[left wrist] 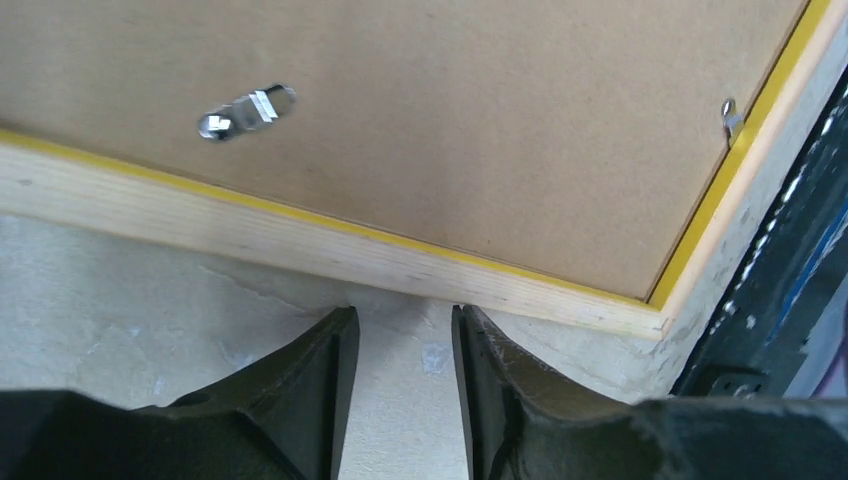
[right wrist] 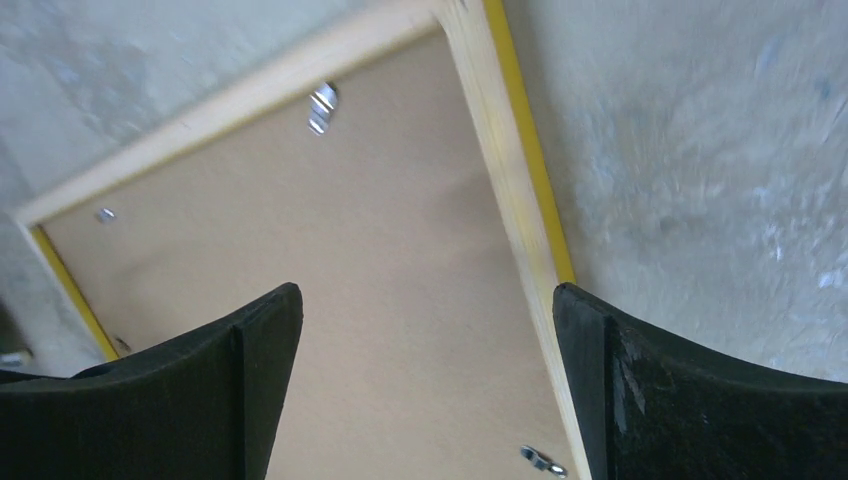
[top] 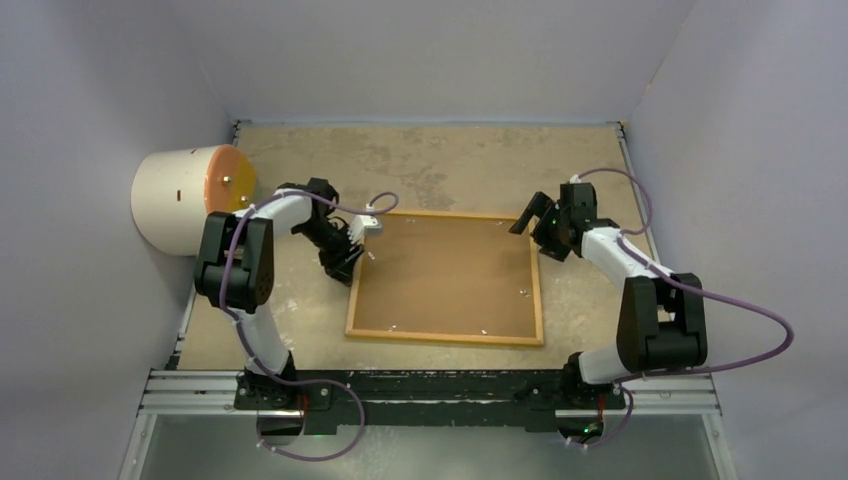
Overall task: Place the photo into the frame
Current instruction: Adjust the photo frame at the center of the board, then install the photo frame at the center of the board.
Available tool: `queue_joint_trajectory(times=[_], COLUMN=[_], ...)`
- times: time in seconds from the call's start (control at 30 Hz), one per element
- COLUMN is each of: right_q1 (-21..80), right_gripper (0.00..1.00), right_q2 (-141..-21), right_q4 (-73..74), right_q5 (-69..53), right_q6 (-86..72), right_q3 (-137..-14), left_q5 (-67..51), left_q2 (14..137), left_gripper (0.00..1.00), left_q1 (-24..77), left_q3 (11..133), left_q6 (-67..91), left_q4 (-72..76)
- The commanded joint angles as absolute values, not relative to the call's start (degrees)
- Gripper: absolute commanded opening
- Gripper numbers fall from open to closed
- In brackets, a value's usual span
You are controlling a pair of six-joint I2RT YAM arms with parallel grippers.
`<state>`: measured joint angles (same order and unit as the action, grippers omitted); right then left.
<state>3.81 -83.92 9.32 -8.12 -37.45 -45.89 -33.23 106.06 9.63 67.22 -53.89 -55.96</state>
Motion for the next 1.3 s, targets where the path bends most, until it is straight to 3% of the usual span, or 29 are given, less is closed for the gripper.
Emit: queue_joint_trajectory(times=[0.0,0.13,0.3,0.67,0.97,1.27], right_q1=[4.5,7.5,17.3,32.9,39.1,41.8], right_gripper=[0.94,0.86,0.81,0.69,0.53,0.52], right_q2=[-79.8,-78.9,-85.8,-106.7,-119.1,-125.5], right_q4=[9.5,4.5,0.4,-7.5,-8.2,-7.5], right_q5=[-4.1,-9.0,-14.6,-21.0,-24.3,-24.8], right_q6=[-35.9,-38.4,-39.5,-42.5,-43.6,-43.8], right_q3=[-52.8,-53.7,-57.1,-71.1,-81.5,-86.3], left_q5=[-36.0,-41.5,-45.7,-44.1,-42.3,-40.5], left_q2=[104.5,105.8,109.4,113.6,113.3,111.9], left_gripper=[0.45,0.50,0.49,0.23,0.17,0.13], left_q1=[6.3,3.2,3.2,3.2,3.1,3.1], left_q3=[70.2,72.0,71.8,68.6,66.8,66.2], left_q6=[-44.3,-36.2,-33.4,-31.4,-30.1,-29.2], left_q4=[-50.9,-46.9,-45.7,-41.5,-38.9,-37.8])
